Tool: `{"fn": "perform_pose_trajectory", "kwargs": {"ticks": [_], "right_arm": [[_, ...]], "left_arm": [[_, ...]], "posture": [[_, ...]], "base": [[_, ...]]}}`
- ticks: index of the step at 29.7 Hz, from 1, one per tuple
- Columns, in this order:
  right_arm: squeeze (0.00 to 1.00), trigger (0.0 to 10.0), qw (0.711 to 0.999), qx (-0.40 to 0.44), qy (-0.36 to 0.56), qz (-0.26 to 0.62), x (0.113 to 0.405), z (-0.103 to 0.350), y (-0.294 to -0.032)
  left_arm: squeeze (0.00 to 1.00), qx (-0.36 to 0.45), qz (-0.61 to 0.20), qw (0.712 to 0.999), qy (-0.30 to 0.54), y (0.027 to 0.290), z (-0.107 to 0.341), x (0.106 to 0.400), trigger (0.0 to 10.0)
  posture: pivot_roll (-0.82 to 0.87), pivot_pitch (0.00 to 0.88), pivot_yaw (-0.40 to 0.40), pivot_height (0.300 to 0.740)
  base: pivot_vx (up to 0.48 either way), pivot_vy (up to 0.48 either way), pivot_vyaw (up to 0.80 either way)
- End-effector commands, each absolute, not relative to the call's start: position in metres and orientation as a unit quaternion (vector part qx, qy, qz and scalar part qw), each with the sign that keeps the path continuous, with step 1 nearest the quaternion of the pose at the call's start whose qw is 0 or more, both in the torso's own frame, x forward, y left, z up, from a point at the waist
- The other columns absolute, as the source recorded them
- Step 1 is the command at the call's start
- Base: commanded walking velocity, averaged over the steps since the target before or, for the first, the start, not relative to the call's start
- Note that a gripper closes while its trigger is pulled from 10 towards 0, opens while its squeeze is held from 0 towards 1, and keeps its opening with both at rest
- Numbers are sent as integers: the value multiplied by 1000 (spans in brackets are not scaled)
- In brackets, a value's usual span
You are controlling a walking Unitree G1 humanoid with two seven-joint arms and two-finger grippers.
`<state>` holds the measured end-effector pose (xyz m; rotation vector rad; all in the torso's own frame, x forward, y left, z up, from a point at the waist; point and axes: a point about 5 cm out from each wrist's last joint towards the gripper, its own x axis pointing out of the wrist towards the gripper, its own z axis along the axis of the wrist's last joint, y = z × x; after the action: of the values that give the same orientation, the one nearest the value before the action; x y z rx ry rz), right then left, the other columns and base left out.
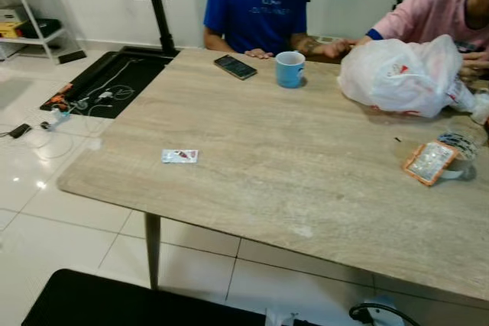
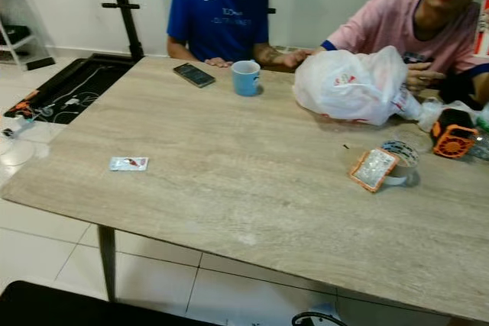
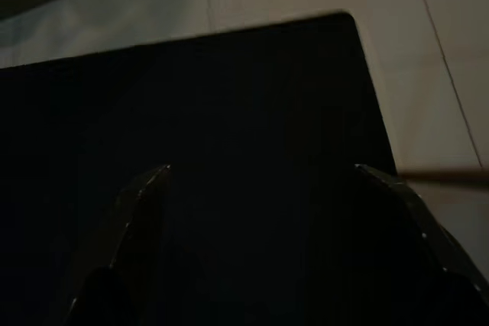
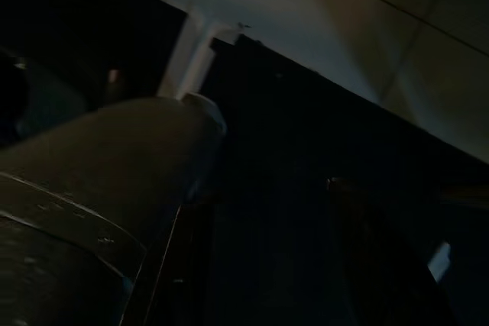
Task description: Restocking fridge
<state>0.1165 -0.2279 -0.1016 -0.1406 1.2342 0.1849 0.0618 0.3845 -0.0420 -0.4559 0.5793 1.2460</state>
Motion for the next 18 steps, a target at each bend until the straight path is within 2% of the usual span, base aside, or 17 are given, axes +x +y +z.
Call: {"fn": "perform_pose_trajectory", "kwargs": {"ticks": [1, 2, 3, 5, 6, 7, 8, 9, 11, 13, 15, 18], "right_arm": [[0, 10000, 813, -68, 572, 90, 119, -101, -227], [0, 10000, 813, -68, 572, 90, 119, -101, -227], [0, 10000, 813, -67, 572, 90, 119, -101, -227], [0, 10000, 812, -68, 573, 92, 117, -101, -226], [0, 10000, 810, -69, 574, 94, 116, -102, -226], [0, 10000, 810, -69, 574, 94, 116, -102, -226], [0, 10000, 809, -70, 576, 96, 114, -102, -226], [0, 10000, 809, -70, 576, 96, 114, -102, -226], [0, 10000, 805, -73, 580, 101, 109, -104, -226], [0, 10000, 802, -75, 584, 104, 104, -105, -227], [0, 10000, 801, -75, 585, 104, 102, -105, -227], [0, 10000, 792, -78, 596, 108, 90, -107, -229]], "left_arm": [[1000, -205, 604, 741, 209, 411, -20, 61, 10000], [1000, -205, 604, 741, 209, 411, -20, 61, 10000], [1000, -205, 609, 749, 163, 427, -3, 69, 10000], [1000, -179, 551, 812, 72, 452, 42, 112, 10000], [612, -161, 515, 841, 41, 457, 61, 133, 10000], [612, -161, 515, 841, 41, 457, 61, 133, 10000], [0, -137, 468, 873, 19, 459, 81, 156, 10000], [0, -137, 468, 873, 19, 459, 81, 156, 10000], [0, -90, 372, 924, -7, 454, 111, 194, 10000], [0, -60, 289, 955, -30, 444, 132, 220, 10000], [0, -53, 259, 963, -41, 441, 140, 228, 10000], [0, -5, 96, 993, -73, 415, 178, 266, 10000]], "posture": [[-29, 0, 25, 740], [-29, 0, 25, 740], [-27, 0, 25, 740], [-20, 0, 21, 740], [-19, 0, 19, 740], [-19, 0, 19, 740], [-14, 0, 17, 740], [-14, 0, 17, 740], [-10, 7, 21, 740], [-8, 31, 24, 740], [-8, 31, 24, 740], [-2, 70, 24, 740]], "base": [[0, 0, 0], [0, 0, 0], [0, 0, 0], [0, 0, 0], [0, 0, 0], [0, 0, 0], [0, 0, 0], [0, 0, 0], [0, 0, 0], [0, 0, 0], [0, 0, 0], [0, 0, 0]]}}
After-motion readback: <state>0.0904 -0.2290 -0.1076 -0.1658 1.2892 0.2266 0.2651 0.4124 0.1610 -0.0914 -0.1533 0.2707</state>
